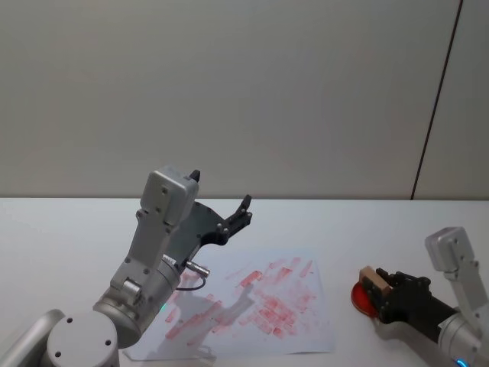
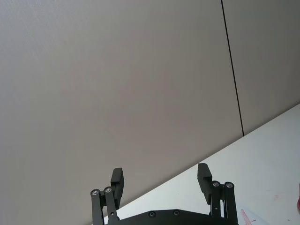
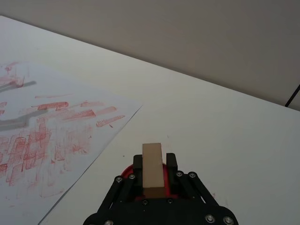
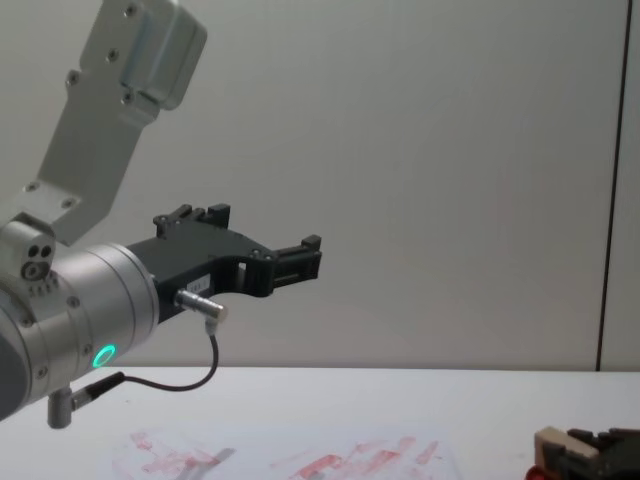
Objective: Use the one hand to pick up the stamp and affix it onto the A4 paper.
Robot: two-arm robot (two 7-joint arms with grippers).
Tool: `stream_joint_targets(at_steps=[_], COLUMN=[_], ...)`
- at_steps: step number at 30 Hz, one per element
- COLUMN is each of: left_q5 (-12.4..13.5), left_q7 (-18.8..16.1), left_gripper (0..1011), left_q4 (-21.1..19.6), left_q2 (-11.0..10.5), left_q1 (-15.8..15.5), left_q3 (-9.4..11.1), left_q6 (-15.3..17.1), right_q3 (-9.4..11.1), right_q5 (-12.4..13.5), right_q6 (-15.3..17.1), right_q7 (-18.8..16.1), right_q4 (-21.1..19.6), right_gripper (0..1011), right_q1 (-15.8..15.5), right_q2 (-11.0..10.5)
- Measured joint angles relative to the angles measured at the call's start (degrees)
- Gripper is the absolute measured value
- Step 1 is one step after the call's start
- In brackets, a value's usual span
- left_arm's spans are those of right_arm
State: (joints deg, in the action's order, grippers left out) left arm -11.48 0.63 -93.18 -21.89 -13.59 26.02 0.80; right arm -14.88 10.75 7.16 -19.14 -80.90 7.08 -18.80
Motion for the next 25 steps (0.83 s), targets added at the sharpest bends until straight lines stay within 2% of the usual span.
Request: stream_joint_targets(at_steps=[3, 4, 5, 6, 9, 11, 12, 17, 25], left_q5=[0.0, 0.0, 0.0, 0.0, 0.0, 0.0, 0.0, 0.0, 0.0], left_q7=[0.0, 0.0, 0.0, 0.0, 0.0, 0.0, 0.0, 0.0, 0.0], left_gripper=[1002, 1002, 1002, 1003, 1002, 1003, 1002, 1003, 1002], left_q4=[0.0, 0.0, 0.0, 0.0, 0.0, 0.0, 0.0, 0.0, 0.0], left_q2=[0.0, 0.0, 0.0, 0.0, 0.0, 0.0, 0.0, 0.0, 0.0], left_q1=[0.0, 0.0, 0.0, 0.0, 0.0, 0.0, 0.0, 0.0, 0.0], left_q3=[0.0, 0.0, 0.0, 0.0, 0.0, 0.0, 0.0, 0.0, 0.0], left_q6=[0.0, 0.0, 0.0, 0.0, 0.0, 0.0, 0.0, 0.0, 0.0], right_q3=[0.0, 0.0, -0.1, -0.1, -0.1, 0.0, 0.0, 0.3, 0.6], right_q5=[-0.1, -0.1, -0.1, -0.1, 0.0, 0.1, 0.4, 1.9, 4.1], right_q6=[0.2, 0.2, 0.3, 0.3, 0.4, 0.4, 0.3, -0.6, -1.5], right_q7=[-0.1, -0.1, -0.1, -0.1, -0.1, -0.1, 0.0, 0.2, 1.1], right_q4=[0.2, 0.2, 0.2, 0.3, 0.3, 0.2, 0.1, -1.3, -4.1], right_gripper=[355, 355, 418, 418, 518, 620, 620, 790, 1001], right_q1=[0.1, 0.1, 0.1, 0.2, 0.2, 0.2, 0.2, 0.2, 0.3], right_q2=[0.0, 0.0, 0.1, 0.1, 0.1, 0.1, 0.1, 0.1, 0.3])
